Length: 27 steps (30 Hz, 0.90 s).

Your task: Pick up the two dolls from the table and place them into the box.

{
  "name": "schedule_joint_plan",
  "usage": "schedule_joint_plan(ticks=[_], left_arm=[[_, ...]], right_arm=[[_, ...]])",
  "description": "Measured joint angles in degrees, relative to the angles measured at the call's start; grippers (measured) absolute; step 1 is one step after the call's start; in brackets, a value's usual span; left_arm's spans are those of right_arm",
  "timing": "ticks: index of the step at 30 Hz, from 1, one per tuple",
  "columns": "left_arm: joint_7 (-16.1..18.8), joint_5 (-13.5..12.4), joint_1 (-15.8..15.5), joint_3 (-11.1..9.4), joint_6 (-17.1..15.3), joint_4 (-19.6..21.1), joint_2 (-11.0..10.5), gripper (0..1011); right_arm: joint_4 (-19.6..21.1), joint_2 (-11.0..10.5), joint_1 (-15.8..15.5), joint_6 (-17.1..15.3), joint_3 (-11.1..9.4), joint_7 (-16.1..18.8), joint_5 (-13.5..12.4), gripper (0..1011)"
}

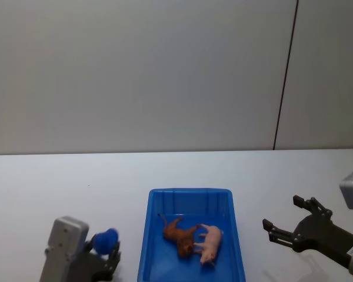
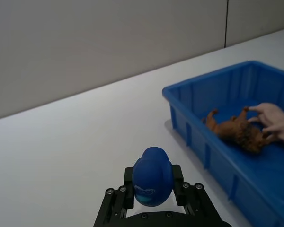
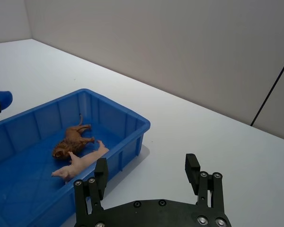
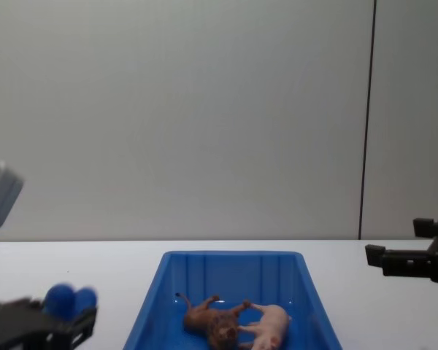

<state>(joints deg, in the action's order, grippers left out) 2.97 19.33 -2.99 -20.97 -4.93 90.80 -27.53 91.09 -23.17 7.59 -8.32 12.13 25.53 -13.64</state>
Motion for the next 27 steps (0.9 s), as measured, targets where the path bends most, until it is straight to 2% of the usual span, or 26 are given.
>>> schedule_joint_plan(ticks=[9,14,17,18,20,27], left_arm=[[-4.4,-3.0,-3.1,-0.7,1.4,0.6,2.6,413],[-7.5,-4.3,-5.2,-1.6,2.8,0.1,4.9,390],[-9.2,-4.8,-6.2,-2.2,3.7,-0.6,6.2,486],[-10.1,-5.0,-6.8,-2.5,4.1,-1.0,6.9,550],[-11.5,-5.3,-7.6,-2.8,4.7,-1.5,7.8,588],[-14.6,-5.5,-9.4,-3.5,6.2,-3.0,9.7,812]], right_arm=[[0.0,0.0,0.0,0.0,0.0,0.0,0.0,1001],[0.0,0.0,0.0,0.0,0.0,0.0,0.0,1001],[0.0,0.0,0.0,0.0,0.0,0.0,0.0,1001],[0.0,0.0,0.0,0.0,0.0,0.0,0.0,1001],[0.0,0.0,0.0,0.0,0.0,0.0,0.0,1001],[0.0,0.0,0.0,0.0,0.0,0.0,0.0,1001]])
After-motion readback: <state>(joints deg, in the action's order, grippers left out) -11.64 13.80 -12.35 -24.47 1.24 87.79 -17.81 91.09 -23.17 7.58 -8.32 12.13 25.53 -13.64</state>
